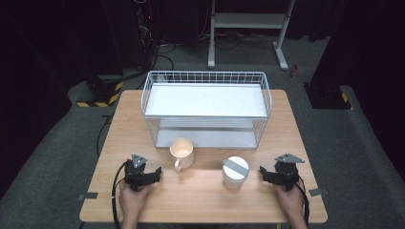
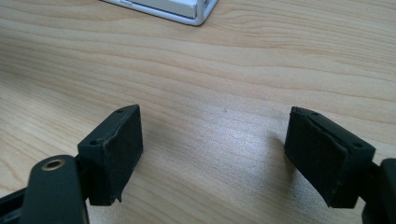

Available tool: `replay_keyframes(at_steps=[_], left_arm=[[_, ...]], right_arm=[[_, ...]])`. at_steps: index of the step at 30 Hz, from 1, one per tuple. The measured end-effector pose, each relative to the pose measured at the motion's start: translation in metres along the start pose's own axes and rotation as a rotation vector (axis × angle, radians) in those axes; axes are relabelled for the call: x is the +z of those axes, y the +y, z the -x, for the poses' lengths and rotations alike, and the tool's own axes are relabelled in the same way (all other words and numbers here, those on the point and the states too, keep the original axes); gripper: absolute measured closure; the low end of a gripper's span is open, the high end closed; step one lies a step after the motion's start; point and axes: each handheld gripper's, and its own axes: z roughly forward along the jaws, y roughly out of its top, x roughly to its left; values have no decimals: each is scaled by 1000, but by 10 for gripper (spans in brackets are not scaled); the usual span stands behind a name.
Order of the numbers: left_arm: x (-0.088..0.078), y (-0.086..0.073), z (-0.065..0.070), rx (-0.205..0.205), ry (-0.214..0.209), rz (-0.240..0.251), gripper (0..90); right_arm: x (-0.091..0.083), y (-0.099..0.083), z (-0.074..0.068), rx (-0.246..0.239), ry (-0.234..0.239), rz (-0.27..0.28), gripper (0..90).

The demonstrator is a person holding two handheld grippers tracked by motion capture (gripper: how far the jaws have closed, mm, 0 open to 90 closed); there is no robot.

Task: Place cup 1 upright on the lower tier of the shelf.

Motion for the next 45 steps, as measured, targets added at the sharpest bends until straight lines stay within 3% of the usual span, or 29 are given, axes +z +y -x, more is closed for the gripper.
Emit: replay_keyframes(at_steps=[26,32,35,41,45], left_arm=[[0,0,0,-5,-1,1,154],[0,0,0,-5,-1,1,154],[0,0,0,-5,-1,1,154],[0,0,0,-6,-1,1,154],[0,0,0,-6,-1,1,154]], right_arm=[[-1,-1,-1,13,-9,-2,191],[-1,-1,-3,2,6,-10,146],[-3,-2,-5,1,35,-5,148],[-13,-8,-12,-20,63,46,148],[-20,-10,-18,-60,106,73,149]])
